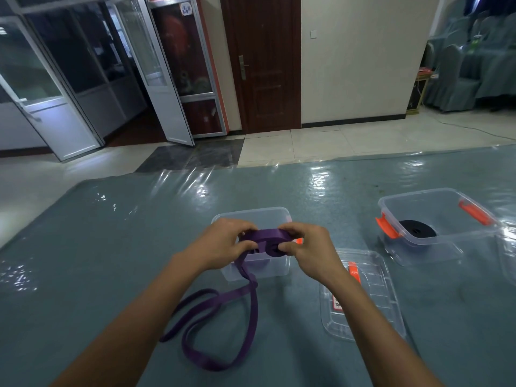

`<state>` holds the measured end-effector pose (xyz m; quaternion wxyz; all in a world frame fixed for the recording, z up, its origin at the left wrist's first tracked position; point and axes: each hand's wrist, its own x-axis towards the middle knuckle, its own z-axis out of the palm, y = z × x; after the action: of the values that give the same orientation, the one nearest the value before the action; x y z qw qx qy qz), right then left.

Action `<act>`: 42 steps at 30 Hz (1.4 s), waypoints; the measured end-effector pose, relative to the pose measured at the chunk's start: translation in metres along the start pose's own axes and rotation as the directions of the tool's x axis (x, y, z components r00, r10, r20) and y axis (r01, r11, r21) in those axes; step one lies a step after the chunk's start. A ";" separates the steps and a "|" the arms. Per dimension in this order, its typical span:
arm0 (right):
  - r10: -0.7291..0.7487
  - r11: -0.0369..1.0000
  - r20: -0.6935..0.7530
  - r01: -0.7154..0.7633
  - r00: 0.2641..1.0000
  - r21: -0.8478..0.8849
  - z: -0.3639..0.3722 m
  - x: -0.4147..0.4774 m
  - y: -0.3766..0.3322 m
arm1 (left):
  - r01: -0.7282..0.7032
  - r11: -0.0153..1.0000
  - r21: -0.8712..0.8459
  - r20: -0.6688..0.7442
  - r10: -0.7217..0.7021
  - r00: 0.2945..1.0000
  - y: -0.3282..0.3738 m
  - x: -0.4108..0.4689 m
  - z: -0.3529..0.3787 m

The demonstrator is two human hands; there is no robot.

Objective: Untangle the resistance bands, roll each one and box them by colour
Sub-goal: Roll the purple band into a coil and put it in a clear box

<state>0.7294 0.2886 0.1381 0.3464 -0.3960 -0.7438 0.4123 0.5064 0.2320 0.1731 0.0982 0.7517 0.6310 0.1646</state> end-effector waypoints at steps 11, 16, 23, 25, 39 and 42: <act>0.142 0.853 -0.027 -0.109 0.989 0.510 -0.003 0.003 -0.009 | 0.072 0.702 -0.708 -0.162 -0.261 0.952 0.023 -0.008 0.043; 0.169 0.763 -0.034 -0.109 0.985 0.637 0.002 0.000 -0.011 | 0.046 0.582 -0.812 -0.196 -0.346 0.917 0.033 -0.010 0.050; 0.147 0.741 -0.096 -0.045 0.985 0.670 0.017 -0.004 -0.013 | 0.040 0.654 -0.756 -0.245 -0.338 0.909 0.028 -0.003 0.027; 0.107 0.832 -0.085 -0.042 0.991 0.553 0.020 -0.003 -0.010 | 0.002 0.659 -0.752 -0.289 -0.333 0.898 0.027 0.002 0.016; -0.154 0.984 -0.218 0.130 0.964 -0.121 0.035 0.016 -0.027 | -0.139 0.600 -0.788 -0.364 -0.272 0.891 0.048 0.025 -0.026; -0.162 0.984 -0.282 0.131 0.946 -0.124 0.039 0.017 -0.027 | -0.142 0.586 -0.798 -0.360 -0.274 0.892 0.050 0.026 -0.027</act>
<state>0.6809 0.2809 0.1492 0.4606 -0.4132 -0.7325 0.2839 0.5463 0.2463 0.2192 0.2868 0.5402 0.5198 0.5965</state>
